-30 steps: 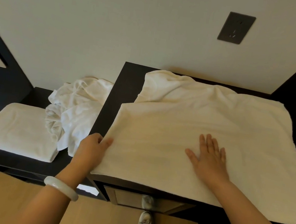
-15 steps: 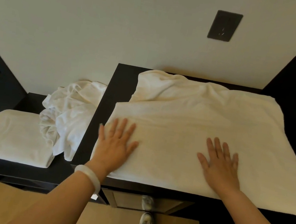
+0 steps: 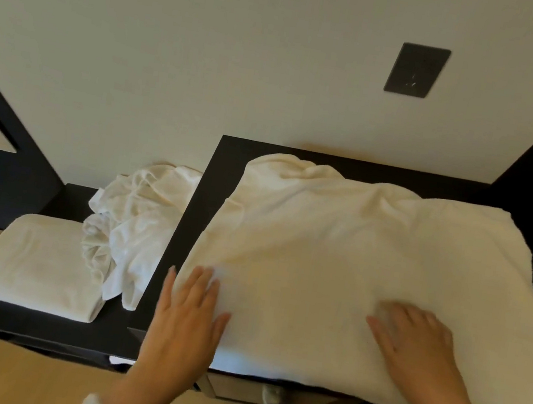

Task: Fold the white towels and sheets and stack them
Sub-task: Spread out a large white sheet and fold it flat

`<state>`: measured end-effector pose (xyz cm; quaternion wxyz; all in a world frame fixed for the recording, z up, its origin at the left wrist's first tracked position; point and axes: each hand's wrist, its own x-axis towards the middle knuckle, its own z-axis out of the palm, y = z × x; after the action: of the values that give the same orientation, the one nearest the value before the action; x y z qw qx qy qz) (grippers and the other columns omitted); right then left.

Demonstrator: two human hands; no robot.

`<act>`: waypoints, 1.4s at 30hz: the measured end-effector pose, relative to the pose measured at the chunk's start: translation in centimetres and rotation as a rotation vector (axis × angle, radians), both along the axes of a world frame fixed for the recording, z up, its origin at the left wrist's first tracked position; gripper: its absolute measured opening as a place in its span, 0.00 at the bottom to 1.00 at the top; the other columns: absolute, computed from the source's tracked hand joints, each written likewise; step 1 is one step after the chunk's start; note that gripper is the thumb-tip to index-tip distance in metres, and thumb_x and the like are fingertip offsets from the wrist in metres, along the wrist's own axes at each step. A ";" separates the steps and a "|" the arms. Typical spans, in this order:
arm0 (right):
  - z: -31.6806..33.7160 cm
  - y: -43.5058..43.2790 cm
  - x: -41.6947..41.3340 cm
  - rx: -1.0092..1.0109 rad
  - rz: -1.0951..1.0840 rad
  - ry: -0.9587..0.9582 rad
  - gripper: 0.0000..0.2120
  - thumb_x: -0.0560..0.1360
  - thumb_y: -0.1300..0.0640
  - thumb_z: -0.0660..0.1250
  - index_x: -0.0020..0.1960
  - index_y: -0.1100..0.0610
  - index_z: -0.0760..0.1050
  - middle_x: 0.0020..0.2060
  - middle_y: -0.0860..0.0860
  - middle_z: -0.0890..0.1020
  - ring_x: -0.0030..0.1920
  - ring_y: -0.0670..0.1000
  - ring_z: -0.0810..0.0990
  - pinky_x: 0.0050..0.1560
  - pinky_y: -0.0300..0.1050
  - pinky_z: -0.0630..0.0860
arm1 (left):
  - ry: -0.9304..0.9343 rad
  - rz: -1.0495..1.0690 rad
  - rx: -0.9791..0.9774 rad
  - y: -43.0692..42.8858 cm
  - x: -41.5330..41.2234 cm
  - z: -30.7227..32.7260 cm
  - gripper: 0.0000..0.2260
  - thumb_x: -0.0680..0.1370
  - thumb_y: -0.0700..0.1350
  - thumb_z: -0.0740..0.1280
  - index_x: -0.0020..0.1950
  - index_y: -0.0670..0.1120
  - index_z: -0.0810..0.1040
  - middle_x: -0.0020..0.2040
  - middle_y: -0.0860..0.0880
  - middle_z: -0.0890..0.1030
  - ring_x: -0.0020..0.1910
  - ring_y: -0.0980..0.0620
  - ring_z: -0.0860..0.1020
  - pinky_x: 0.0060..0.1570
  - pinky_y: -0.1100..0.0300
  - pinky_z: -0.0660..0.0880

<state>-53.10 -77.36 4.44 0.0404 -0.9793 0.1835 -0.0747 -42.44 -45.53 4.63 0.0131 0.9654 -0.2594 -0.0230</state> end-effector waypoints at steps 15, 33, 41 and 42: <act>-2.5 -1.5 6.0 -0.021 0.140 0.133 0.31 0.81 0.41 0.40 0.79 0.52 0.57 0.80 0.51 0.54 0.79 0.51 0.49 0.77 0.55 0.46 | 0.011 -0.045 -0.064 -4.0 7.0 -3.7 0.28 0.82 0.63 0.40 0.81 0.55 0.46 0.81 0.52 0.45 0.80 0.49 0.44 0.75 0.43 0.44; 1.6 -10.8 19.0 0.189 0.232 -0.053 0.10 0.82 0.43 0.54 0.59 0.37 0.72 0.56 0.40 0.77 0.63 0.47 0.74 0.64 0.46 0.56 | 0.068 0.142 -0.226 -9.9 15.2 -1.9 0.28 0.80 0.62 0.40 0.79 0.56 0.56 0.80 0.52 0.50 0.80 0.50 0.47 0.77 0.48 0.37; 5.0 -13.1 28.2 0.810 0.204 0.378 0.14 0.80 0.49 0.65 0.64 0.50 0.77 0.55 0.45 0.81 0.55 0.43 0.78 0.55 0.40 0.74 | 0.291 0.431 -0.593 -15.9 25.3 3.9 0.26 0.81 0.56 0.62 0.74 0.43 0.64 0.69 0.44 0.72 0.68 0.45 0.71 0.68 0.50 0.68; 5.1 -12.9 28.4 0.819 0.214 0.420 0.14 0.79 0.49 0.67 0.63 0.50 0.78 0.54 0.45 0.82 0.54 0.43 0.79 0.54 0.40 0.75 | 0.419 0.455 -0.599 -16.7 26.6 4.2 0.29 0.80 0.58 0.63 0.76 0.44 0.61 0.70 0.43 0.71 0.69 0.44 0.71 0.68 0.49 0.67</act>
<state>-24.68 -90.23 9.58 0.3929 -0.8901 0.0999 0.2081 -15.88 -62.26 8.88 0.3499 0.9261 -0.0269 -0.1388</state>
